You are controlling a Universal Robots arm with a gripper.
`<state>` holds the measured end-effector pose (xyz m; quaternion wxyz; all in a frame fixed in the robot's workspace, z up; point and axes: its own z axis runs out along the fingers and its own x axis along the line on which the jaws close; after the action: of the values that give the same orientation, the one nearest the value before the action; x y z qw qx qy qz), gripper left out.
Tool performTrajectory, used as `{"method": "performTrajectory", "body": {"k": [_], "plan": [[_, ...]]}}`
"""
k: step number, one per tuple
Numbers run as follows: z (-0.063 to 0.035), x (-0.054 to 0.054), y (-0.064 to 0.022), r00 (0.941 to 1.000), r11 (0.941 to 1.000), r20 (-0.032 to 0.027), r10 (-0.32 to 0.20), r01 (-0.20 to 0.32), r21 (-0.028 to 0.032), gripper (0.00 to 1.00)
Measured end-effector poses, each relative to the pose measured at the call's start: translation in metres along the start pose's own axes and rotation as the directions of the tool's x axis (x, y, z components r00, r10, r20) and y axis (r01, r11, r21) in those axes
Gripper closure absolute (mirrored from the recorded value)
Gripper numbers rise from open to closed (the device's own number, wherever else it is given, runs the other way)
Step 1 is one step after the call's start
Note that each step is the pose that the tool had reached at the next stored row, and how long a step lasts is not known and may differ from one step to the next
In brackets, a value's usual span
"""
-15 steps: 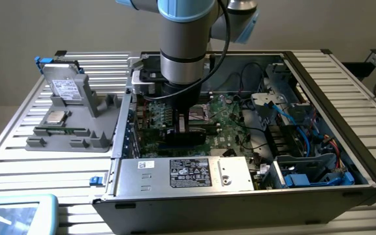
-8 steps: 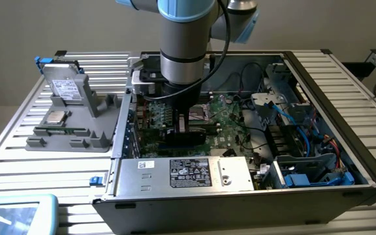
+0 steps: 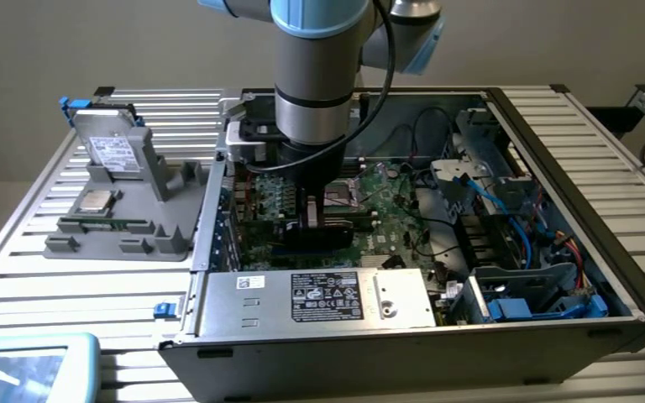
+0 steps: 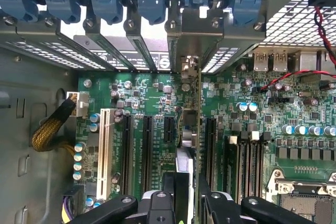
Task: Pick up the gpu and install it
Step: 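Insert the gpu into the slot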
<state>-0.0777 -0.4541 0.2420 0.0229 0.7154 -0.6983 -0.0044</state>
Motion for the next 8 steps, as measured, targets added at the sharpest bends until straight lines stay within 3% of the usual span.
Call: {"method": "performTrajectory", "body": {"k": [8], "plan": [[0.0, 0.0, 0.0, 1.0, 1.0, 0.0, 0.0, 0.0, 0.0, 0.73]]}}
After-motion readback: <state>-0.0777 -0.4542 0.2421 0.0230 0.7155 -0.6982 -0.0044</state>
